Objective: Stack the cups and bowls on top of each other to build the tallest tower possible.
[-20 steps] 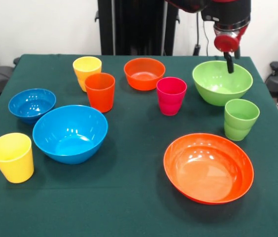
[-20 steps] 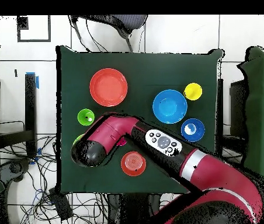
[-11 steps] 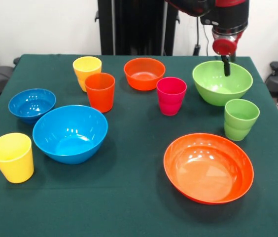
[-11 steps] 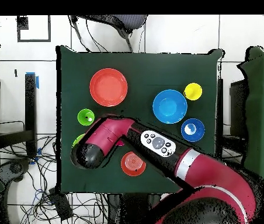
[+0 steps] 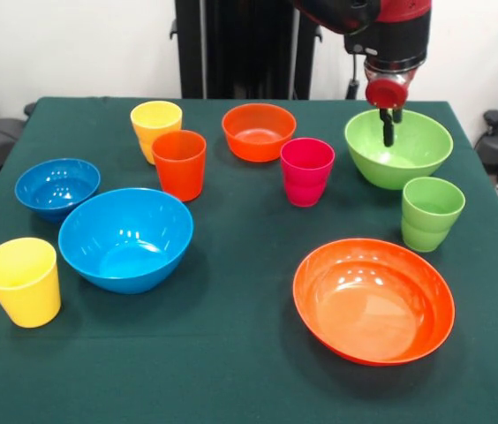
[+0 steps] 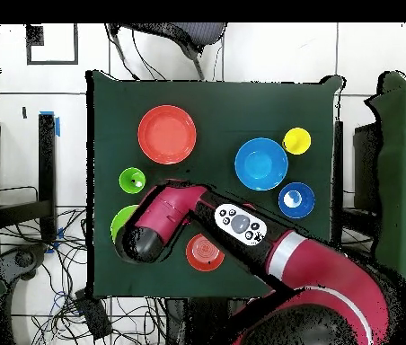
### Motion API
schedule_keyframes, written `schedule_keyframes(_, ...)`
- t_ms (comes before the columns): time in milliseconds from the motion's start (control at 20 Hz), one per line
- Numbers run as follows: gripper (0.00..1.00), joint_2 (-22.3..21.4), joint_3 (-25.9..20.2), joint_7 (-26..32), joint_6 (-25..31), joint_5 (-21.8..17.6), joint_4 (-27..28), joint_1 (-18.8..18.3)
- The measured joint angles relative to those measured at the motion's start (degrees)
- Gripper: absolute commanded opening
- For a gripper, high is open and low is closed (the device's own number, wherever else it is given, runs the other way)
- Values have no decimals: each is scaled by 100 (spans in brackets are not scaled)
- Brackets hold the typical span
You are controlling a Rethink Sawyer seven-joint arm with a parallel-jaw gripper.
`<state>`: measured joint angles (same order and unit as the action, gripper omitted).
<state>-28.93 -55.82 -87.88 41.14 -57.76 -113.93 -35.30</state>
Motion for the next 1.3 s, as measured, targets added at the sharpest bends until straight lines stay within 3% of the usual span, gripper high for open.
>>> schedule_keyframes(500,100,-154,164,0,-645,-519,0,-3)
schedule_keyframes(1300,100,-62,395,0,-919,-620,4,-47)
